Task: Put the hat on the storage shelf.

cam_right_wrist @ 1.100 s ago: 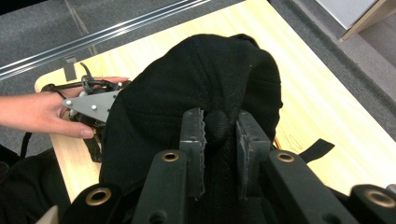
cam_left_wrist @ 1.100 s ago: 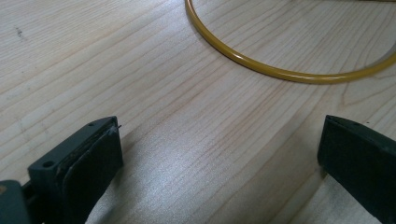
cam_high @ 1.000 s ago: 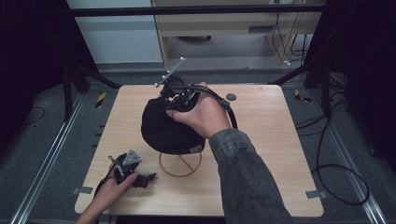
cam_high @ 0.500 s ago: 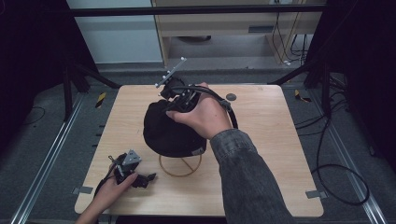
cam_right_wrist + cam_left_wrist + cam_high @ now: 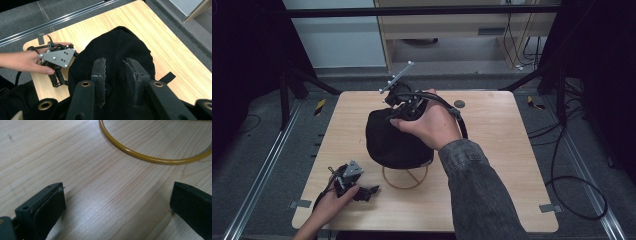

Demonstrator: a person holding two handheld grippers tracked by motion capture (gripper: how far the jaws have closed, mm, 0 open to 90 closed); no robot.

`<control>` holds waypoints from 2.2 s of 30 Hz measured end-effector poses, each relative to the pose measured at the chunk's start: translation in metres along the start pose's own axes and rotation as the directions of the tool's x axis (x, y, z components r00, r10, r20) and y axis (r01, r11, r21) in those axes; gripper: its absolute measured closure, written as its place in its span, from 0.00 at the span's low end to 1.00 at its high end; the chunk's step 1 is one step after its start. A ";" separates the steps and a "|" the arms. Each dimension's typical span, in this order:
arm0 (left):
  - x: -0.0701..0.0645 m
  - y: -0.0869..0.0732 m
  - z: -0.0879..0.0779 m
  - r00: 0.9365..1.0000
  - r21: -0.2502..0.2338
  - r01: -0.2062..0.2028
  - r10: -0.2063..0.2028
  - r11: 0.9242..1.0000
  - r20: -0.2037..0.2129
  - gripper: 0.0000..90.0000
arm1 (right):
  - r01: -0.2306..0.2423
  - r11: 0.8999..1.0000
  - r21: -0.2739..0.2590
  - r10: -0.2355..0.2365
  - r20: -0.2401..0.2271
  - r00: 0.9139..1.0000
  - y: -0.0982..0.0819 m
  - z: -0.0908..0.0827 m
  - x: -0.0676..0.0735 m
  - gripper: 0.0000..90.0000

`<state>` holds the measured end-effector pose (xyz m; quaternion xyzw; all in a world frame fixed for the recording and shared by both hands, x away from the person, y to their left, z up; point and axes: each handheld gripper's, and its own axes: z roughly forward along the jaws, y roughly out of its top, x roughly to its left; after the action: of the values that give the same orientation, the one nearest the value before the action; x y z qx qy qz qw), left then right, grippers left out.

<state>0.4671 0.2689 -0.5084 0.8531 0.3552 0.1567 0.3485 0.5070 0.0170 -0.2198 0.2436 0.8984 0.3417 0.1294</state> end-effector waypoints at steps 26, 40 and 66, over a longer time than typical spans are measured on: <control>0.000 0.000 0.000 1.000 -0.004 0.000 0.000 1.000 -0.001 0.00 | -0.097 0.991 -0.090 0.107 0.107 0.989 -0.023 -0.010 -0.007 0.20; -0.001 0.000 0.000 1.000 -0.004 0.000 0.000 1.000 -0.001 0.00 | -0.119 0.980 -0.158 0.151 0.205 0.967 -0.076 -0.034 -0.019 0.08; -0.001 -0.001 0.000 1.000 -0.002 -0.002 0.002 1.000 0.001 0.00 | -0.269 0.953 -0.139 0.297 0.252 0.921 -0.255 0.012 -0.033 0.14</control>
<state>0.4660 0.2690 -0.5087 0.8532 0.3540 0.1571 0.3495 0.4508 -0.1594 -0.3989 0.4083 0.8092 0.3655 0.2119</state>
